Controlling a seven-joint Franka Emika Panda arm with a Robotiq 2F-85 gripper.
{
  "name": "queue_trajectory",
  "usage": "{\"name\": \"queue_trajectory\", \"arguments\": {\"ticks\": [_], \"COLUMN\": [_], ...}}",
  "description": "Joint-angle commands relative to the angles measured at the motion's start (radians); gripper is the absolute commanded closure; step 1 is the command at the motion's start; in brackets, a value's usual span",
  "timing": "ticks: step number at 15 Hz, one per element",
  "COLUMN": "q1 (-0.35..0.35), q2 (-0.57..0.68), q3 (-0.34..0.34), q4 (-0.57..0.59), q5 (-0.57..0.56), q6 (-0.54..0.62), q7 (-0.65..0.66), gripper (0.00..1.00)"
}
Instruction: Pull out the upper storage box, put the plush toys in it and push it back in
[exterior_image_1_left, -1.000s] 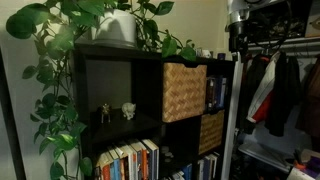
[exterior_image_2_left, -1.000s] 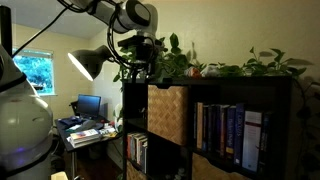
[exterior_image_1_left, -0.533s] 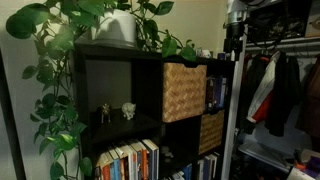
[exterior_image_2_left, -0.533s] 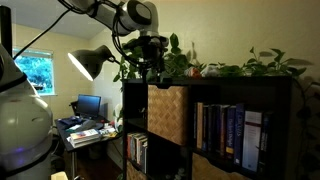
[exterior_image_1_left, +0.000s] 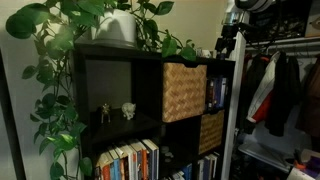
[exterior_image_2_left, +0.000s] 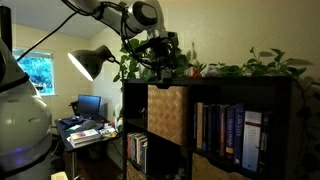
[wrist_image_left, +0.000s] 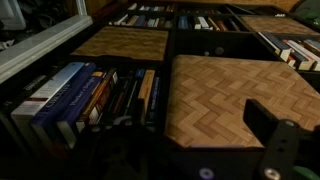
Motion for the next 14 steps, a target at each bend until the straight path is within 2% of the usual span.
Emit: {"name": "queue_trajectory", "arguments": {"ticks": [1, 5, 14], "q1": [0.001, 0.001, 0.147], "q2": [0.002, 0.002, 0.030], "q3": [0.000, 0.000, 0.011], "q4": [0.003, 0.003, -0.033], "q5": [0.000, 0.000, 0.060], "q6": [0.001, 0.004, 0.141], "q7": [0.002, 0.004, -0.338], "gripper": [0.00, 0.00, 0.00]}}
